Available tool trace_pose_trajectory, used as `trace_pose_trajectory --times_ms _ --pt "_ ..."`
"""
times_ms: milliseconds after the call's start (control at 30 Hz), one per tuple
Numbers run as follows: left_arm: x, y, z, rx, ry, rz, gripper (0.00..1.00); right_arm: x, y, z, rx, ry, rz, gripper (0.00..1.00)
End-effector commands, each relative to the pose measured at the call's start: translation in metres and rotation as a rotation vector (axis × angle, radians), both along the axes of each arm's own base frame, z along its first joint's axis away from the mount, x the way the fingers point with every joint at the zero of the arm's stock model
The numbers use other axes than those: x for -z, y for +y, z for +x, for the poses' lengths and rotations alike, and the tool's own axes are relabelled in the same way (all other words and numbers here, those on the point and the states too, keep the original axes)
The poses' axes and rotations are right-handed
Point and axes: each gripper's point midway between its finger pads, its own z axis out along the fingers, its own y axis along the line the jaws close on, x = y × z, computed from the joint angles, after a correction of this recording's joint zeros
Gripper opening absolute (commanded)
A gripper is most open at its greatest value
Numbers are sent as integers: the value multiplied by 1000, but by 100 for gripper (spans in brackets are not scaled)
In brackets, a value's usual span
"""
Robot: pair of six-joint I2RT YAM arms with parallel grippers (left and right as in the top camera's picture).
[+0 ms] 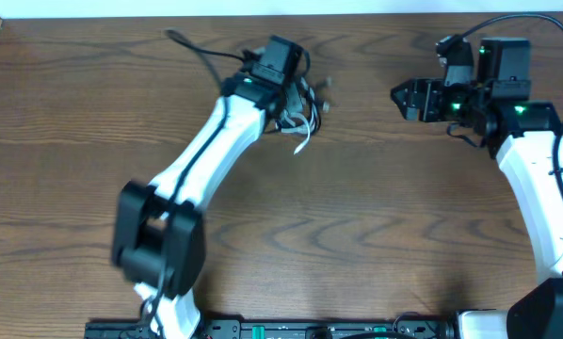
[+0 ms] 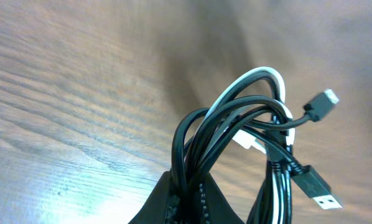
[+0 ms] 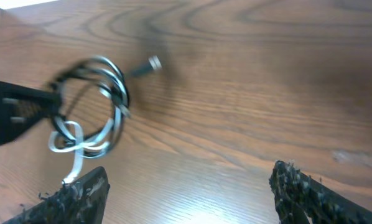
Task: Untangle cables
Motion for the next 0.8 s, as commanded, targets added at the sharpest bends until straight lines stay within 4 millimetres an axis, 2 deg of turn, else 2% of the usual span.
trace_pose_trajectory --times_ms 0,133,200,433,633,767 --pt "-41 6 -2 -130 -72 -104 7 -9 20 2 6 1 50 79" --pt "-71 8 -8 -141 -126 -145 8 -16 49 0 -57 -34 60 76" --pt "-75 8 -8 -119 -139 -132 8 -19 61 -2 -83 -51 68 76" --pt "-72 10 -10 -76 -133 -93 8 -40 105 -6 -161 -97 169 63" --pt "-73 17 -7 -87 -137 -89 7 -29 135 -14 -156 -3 248 49" --pt "-74 25 -2 -105 -146 -92 7 -20 152 -20 -197 38 269 48"
